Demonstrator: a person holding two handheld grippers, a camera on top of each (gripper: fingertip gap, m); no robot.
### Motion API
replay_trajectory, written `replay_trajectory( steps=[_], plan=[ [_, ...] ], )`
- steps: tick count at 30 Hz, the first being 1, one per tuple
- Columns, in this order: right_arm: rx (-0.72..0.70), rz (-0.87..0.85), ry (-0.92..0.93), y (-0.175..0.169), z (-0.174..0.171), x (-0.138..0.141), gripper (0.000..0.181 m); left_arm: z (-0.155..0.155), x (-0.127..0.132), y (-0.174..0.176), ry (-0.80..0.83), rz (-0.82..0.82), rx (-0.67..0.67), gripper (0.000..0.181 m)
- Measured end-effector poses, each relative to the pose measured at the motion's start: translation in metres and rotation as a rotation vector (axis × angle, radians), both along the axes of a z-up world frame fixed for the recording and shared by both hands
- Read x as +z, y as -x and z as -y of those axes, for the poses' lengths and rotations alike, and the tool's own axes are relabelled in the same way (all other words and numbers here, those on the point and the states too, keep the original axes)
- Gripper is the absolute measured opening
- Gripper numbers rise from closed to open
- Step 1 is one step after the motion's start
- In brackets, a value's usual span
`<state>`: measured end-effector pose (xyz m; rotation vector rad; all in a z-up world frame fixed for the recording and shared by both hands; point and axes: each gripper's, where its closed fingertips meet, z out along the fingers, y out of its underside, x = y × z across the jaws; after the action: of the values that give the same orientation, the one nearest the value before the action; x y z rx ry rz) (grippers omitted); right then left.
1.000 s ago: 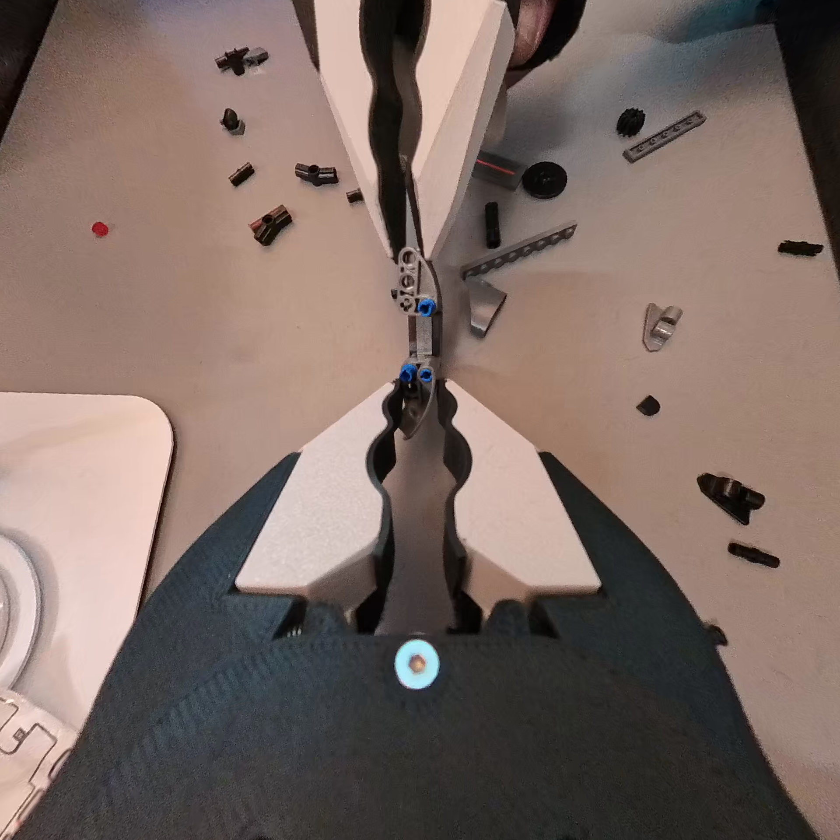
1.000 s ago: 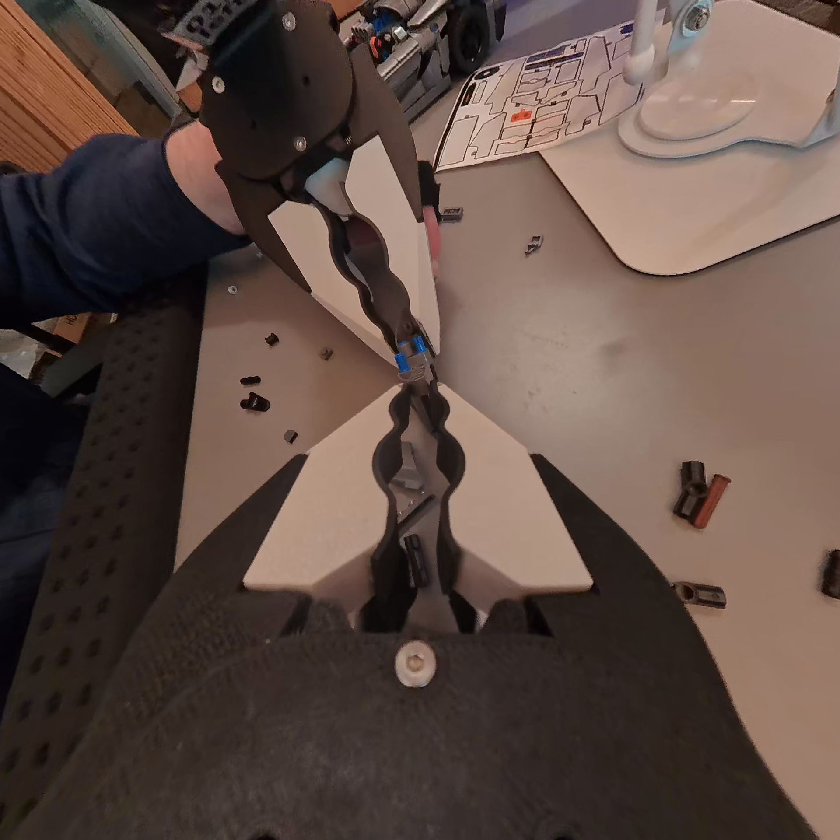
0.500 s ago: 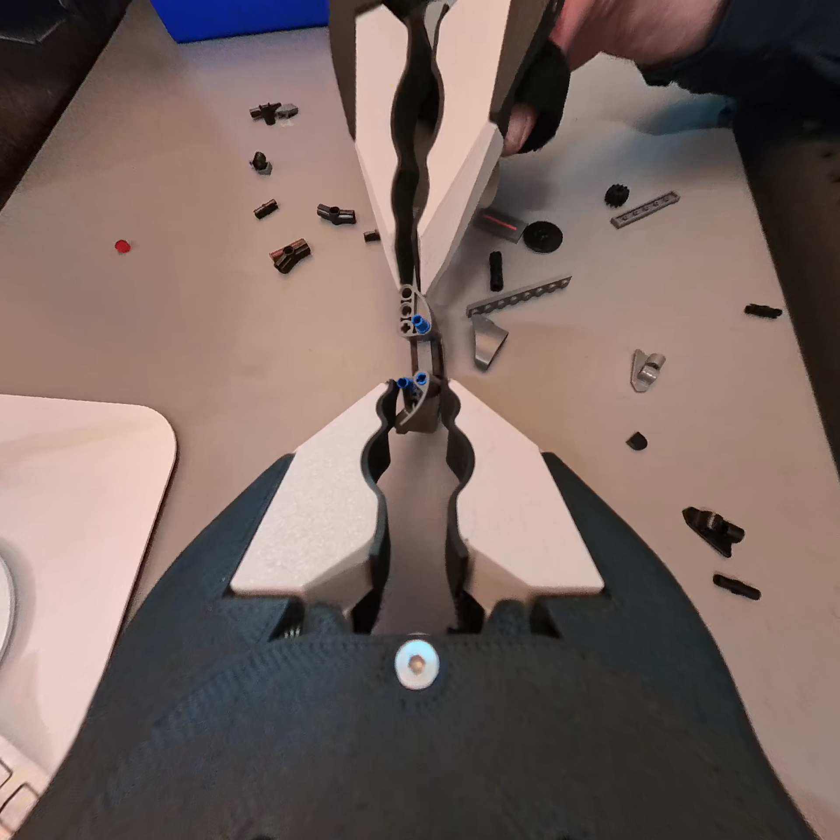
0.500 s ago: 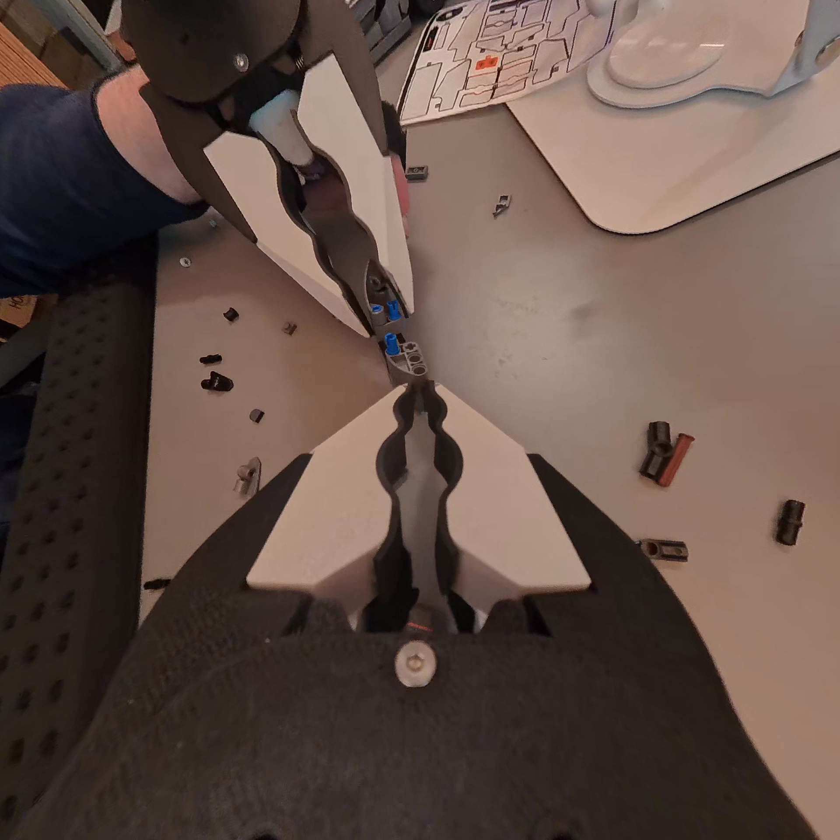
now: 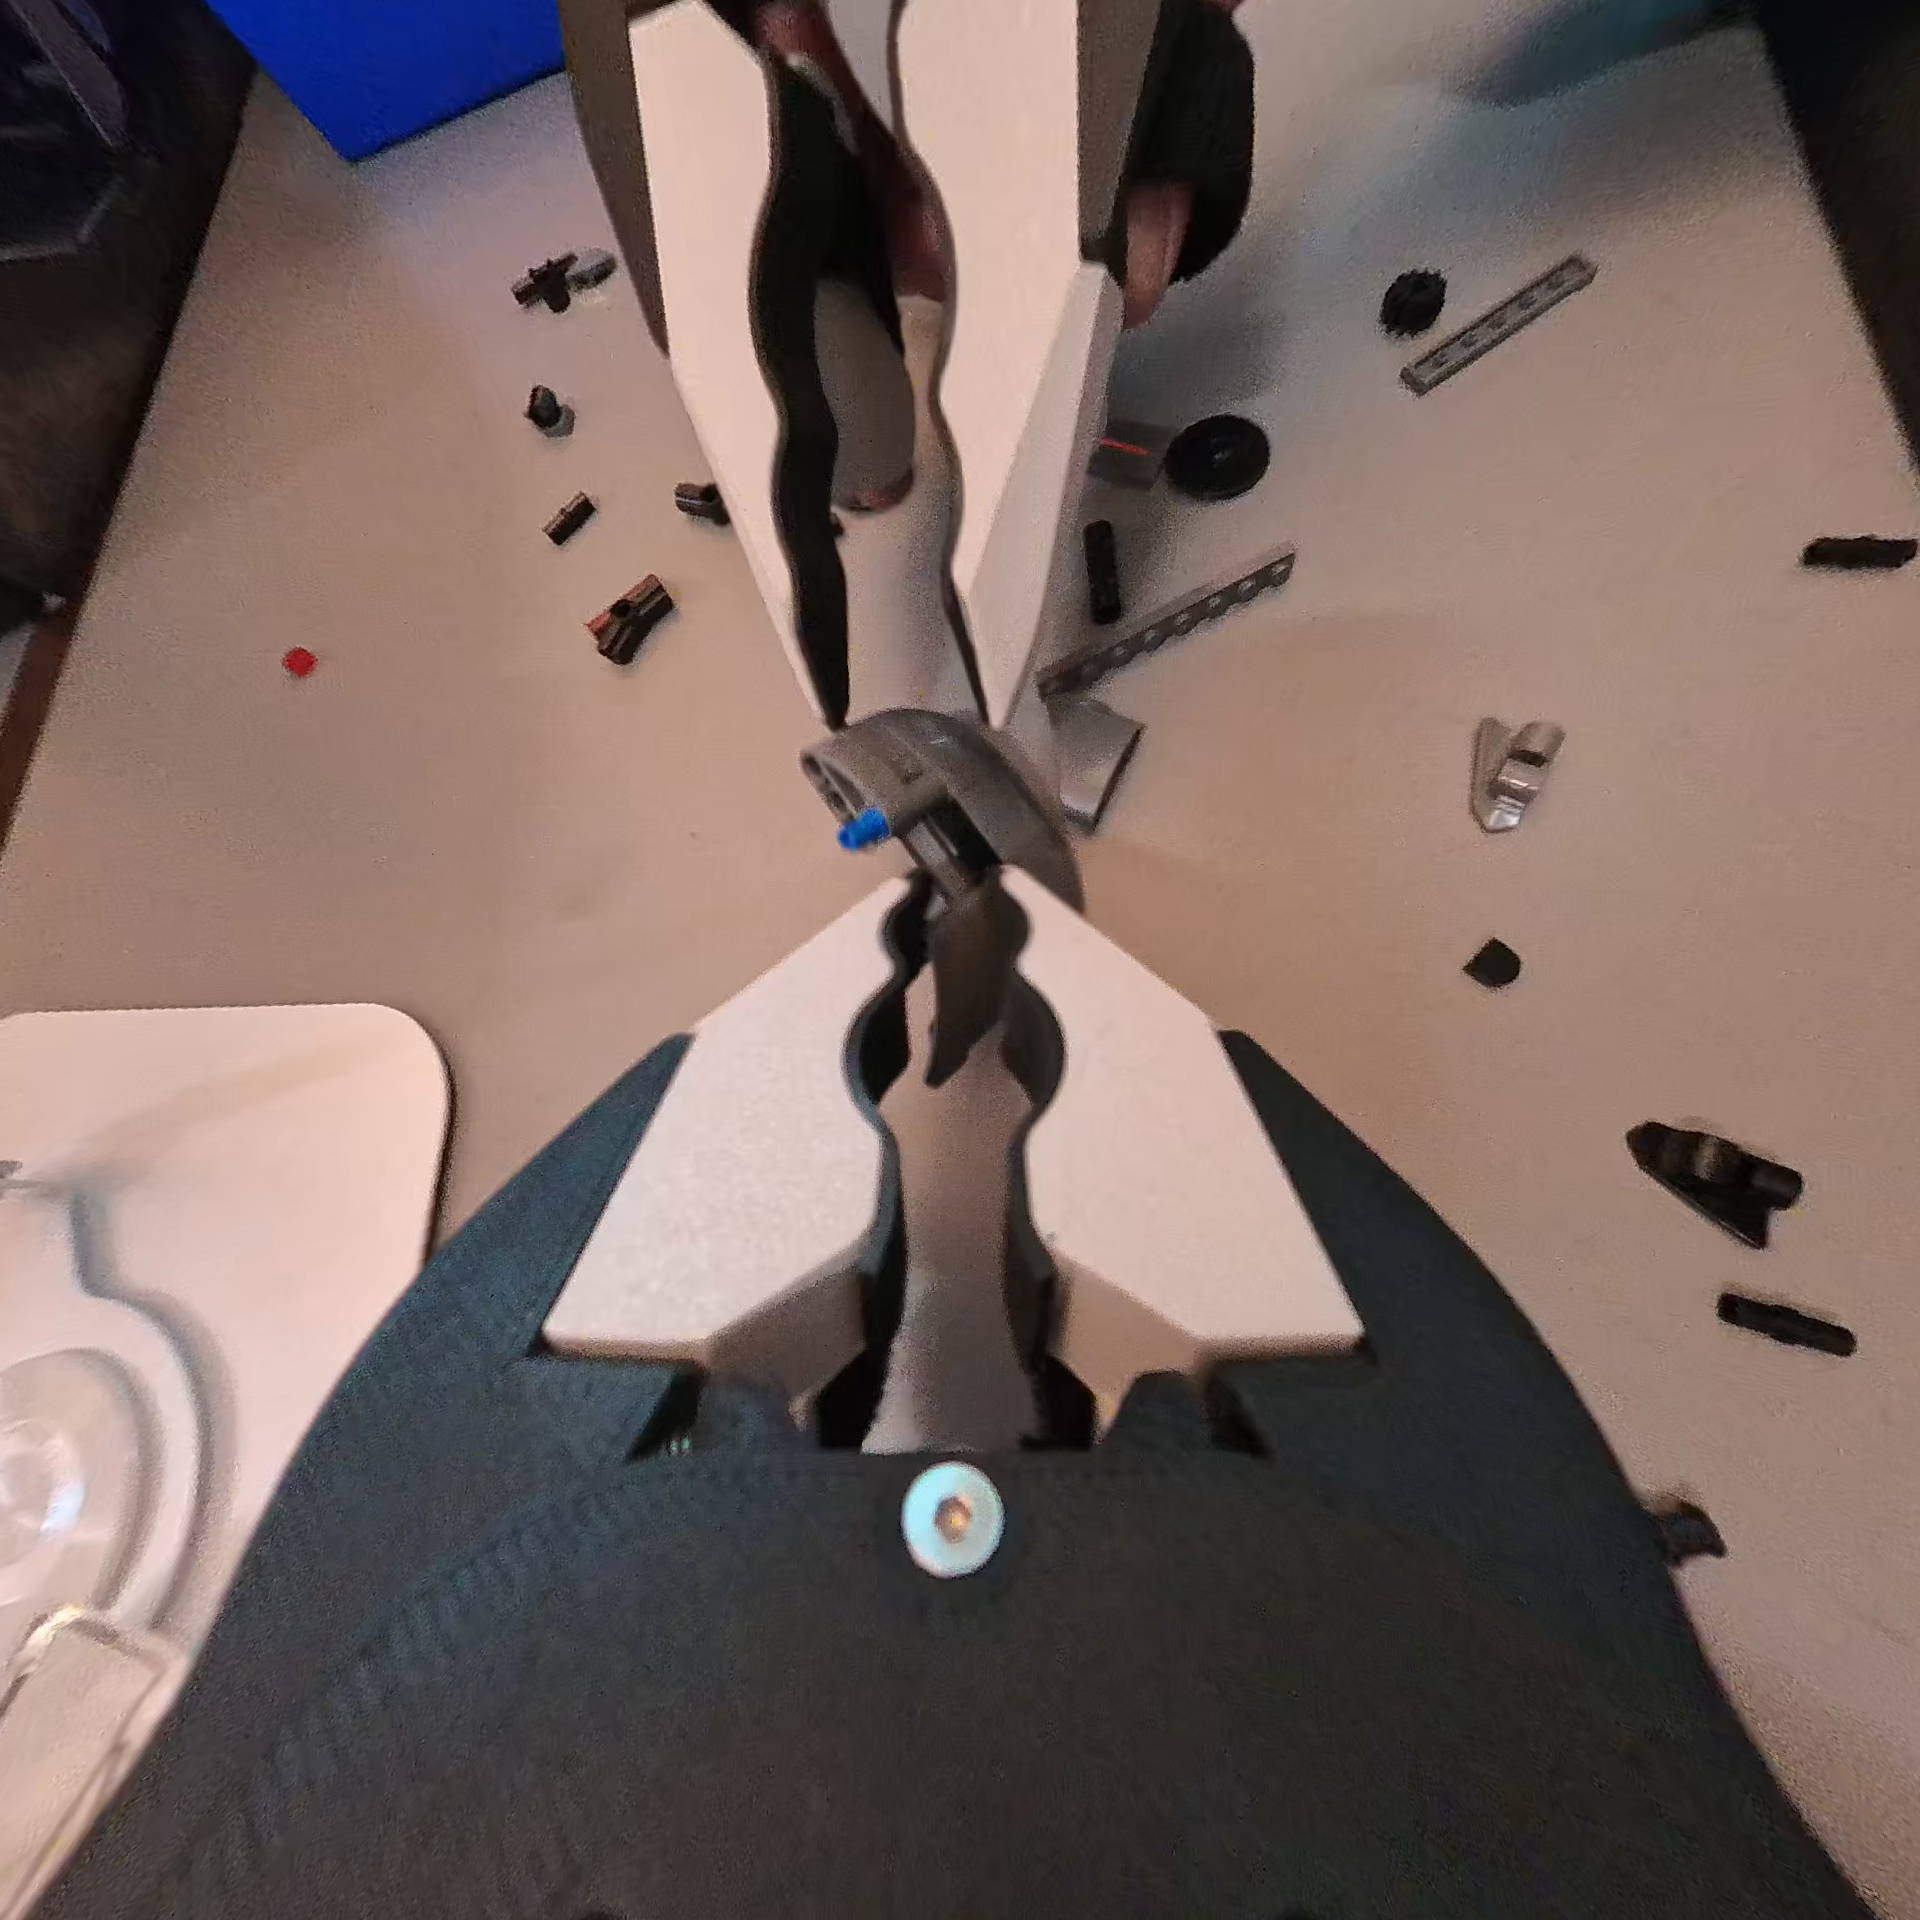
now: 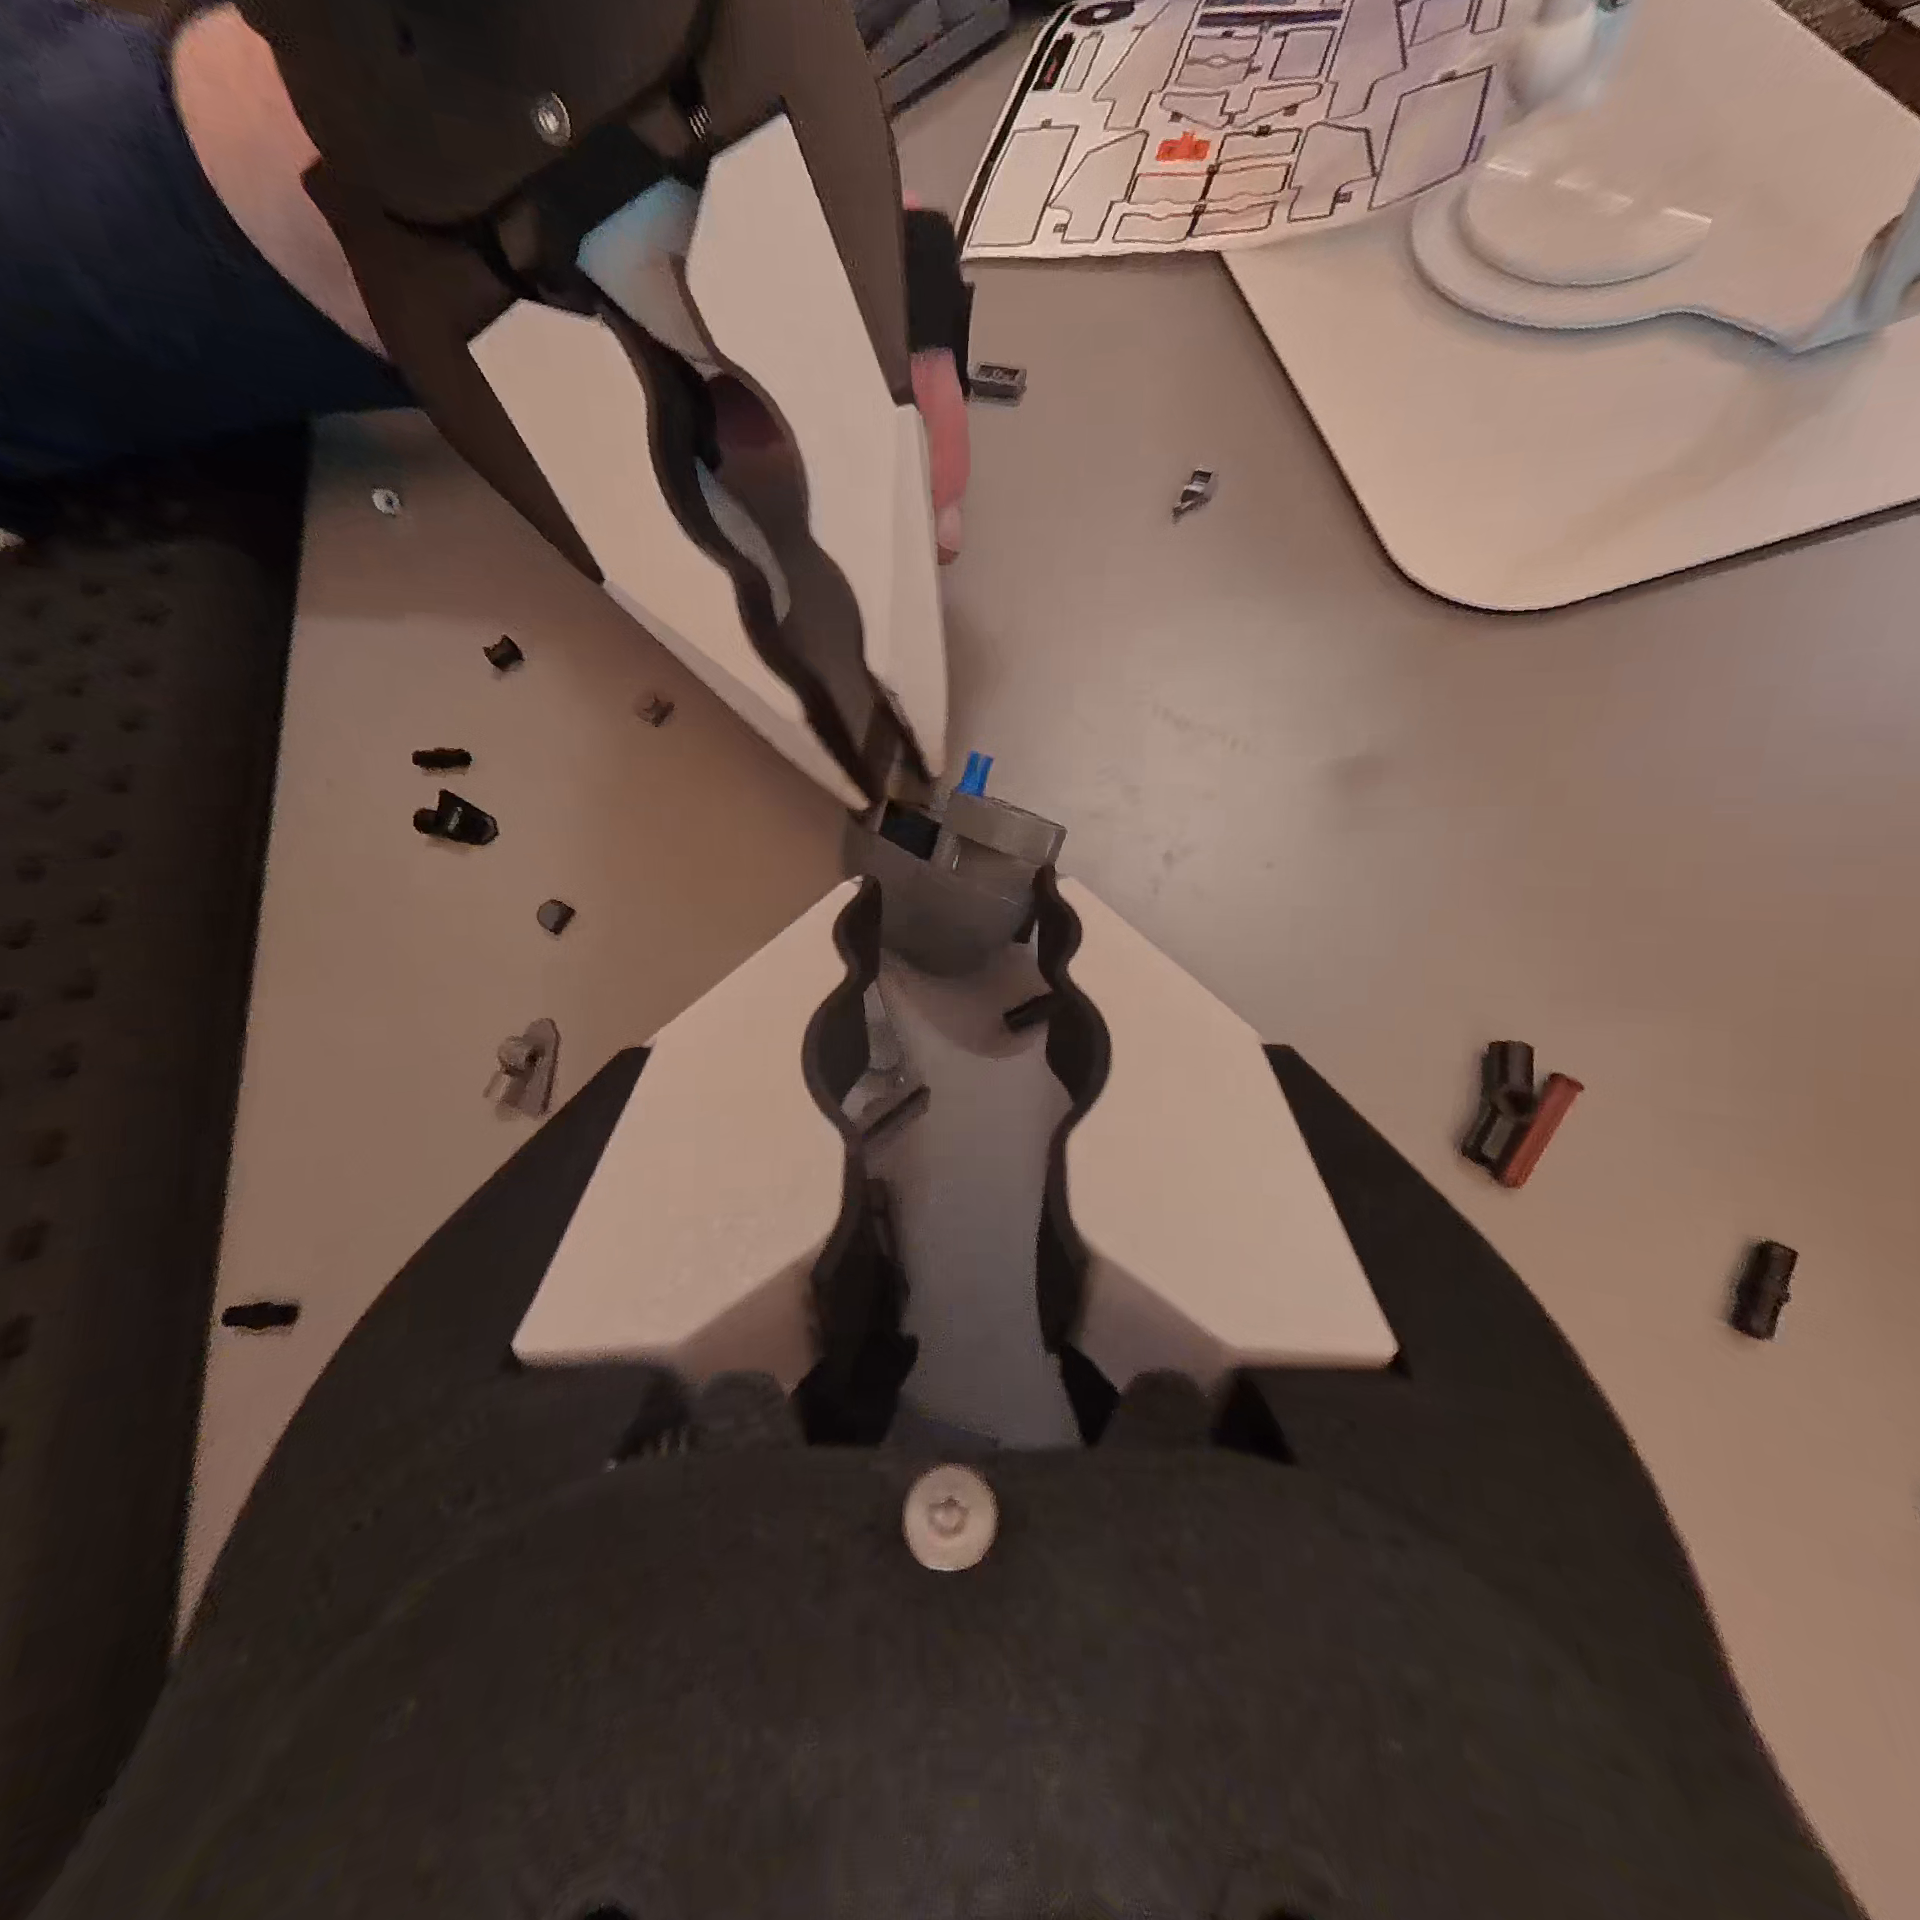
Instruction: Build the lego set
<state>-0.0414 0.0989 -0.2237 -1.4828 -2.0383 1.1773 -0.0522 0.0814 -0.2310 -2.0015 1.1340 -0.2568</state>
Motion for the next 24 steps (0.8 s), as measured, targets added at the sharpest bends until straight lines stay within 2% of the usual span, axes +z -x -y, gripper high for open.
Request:
replay_trajectory(
  steps=[2,8,10,13,16,22,24],
  plan=[
    [0.022,0.016,-0.037,0.0,0.003,-0.007,0.028,0.0,0.002,-0.002,-0.026,-0.033,-0.008,0.0],
    [0.011,0.026,-0.078,-0.001,0.0,-0.008,0.026,0.001,-0.002,-0.002,-0.019,-0.068,-0.011,0.0],
    [0.011,0.023,-0.103,-0.003,-0.003,-0.006,0.025,-0.001,0.001,0.004,0.009,-0.048,0.031,0.01],
    [0.026,0.036,-0.148,-0.005,-0.001,-0.009,0.025,0.006,-0.01,0.007,0.124,-0.034,0.064,0.041],
    [0.029,0.067,-0.167,-0.004,0.0,-0.017,0.026,0.005,-0.025,0.006,0.16,-0.089,0.084,0.055],
    [0.016,0.054,-0.16,-0.003,-0.002,-0.015,0.025,0.001,-0.026,-0.004,0.126,-0.093,0.058,0.034],
    [0.004,0.055,-0.162,-0.001,-0.004,-0.016,0.027,0.0,-0.026,-0.006,0.098,-0.111,0.048,0.033]
  ],
)
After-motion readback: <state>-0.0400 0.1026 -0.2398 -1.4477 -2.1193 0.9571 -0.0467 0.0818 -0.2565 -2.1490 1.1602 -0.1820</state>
